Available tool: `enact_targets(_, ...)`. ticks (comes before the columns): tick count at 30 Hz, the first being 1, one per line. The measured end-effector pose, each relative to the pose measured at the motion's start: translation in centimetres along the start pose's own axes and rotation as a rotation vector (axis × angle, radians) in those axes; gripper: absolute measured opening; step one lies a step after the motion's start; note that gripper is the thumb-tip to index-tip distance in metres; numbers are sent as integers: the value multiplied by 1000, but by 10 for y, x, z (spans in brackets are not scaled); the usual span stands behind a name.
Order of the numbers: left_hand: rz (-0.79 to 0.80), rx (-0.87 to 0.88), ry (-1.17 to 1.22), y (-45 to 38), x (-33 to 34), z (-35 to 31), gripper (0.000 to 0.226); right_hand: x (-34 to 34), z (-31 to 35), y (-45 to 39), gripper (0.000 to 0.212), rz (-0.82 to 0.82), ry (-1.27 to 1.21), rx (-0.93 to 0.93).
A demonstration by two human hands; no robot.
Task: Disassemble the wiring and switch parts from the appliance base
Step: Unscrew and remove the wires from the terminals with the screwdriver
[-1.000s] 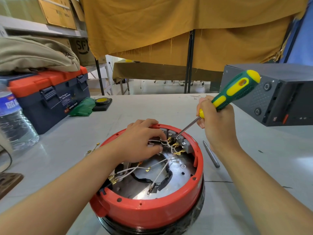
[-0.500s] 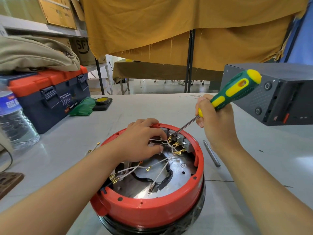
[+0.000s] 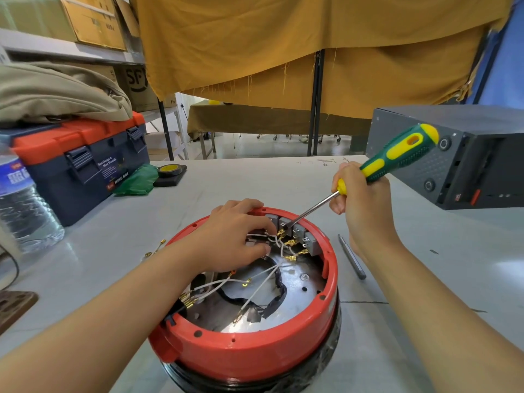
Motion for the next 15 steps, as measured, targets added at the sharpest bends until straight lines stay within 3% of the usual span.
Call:
enact_targets(6, -2, 4, 1, 0, 0, -1, 28, 0, -2, -1, 20, 2, -38, 25)
enact_targets(15, 0, -6, -1, 0, 0, -2, 21, 2, -11, -1, 25, -14, -55, 103)
Point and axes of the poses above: each hand's wrist, its own y-axis away from the middle knuckle, its own x-axis out of the palm, z = x × y, the point moved 1 cm from there along -y, towards the middle knuckle, and after that the axes turned 15 degrees about y, right-handed, at the moved point
